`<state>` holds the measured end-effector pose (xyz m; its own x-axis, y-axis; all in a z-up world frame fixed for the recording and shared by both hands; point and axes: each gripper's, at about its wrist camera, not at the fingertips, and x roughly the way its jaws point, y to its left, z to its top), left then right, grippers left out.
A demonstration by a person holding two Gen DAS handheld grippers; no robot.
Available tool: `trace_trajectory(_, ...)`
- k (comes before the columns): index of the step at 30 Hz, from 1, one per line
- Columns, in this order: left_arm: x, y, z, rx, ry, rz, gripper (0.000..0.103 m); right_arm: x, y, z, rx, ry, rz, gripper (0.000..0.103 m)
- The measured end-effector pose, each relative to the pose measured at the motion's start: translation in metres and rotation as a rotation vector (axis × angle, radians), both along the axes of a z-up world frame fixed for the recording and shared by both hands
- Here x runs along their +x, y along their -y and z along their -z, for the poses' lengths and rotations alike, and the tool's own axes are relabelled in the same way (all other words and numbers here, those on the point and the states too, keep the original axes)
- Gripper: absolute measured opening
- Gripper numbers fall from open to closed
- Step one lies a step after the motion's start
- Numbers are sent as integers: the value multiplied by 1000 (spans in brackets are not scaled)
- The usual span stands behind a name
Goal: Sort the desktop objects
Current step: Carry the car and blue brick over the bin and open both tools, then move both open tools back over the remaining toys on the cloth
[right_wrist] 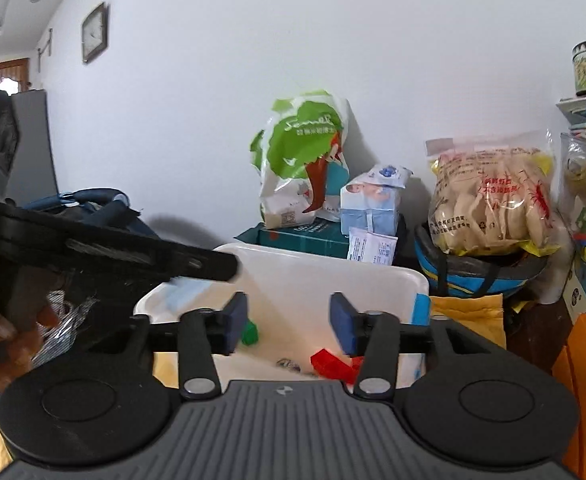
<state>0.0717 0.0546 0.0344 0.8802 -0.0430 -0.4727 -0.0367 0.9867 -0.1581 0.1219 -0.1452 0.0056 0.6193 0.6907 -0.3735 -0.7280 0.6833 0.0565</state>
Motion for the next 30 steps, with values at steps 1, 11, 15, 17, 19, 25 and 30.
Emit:
trace_trajectory(1,-7,-1,5,-5,-10,-1,66,-4,4,3,-15,-1,-5,53)
trace_trajectory(11,-62,-21,70,-107,-186,-85,66,-16,24,64,-98,-253,18,53)
trace_trajectory(15,-71,-23,85,-124,-219,-107,66,-24,26,75,-108,-288,9,53)
trace_trajectory(17,-72,-22,90,-131,-233,-111,66,-26,27,79,-108,-306,8,53)
trace_trajectory(19,-74,-19,94,-125,-241,-110,66,-28,25,84,-119,-319,3,53)
trace_trajectory(25,-77,-13,100,-126,-259,-95,66,-38,23,95,-156,-327,-25,55)
trace_trajectory(30,-76,-7,102,-119,-268,-74,66,-40,24,99,-169,-356,-30,56)
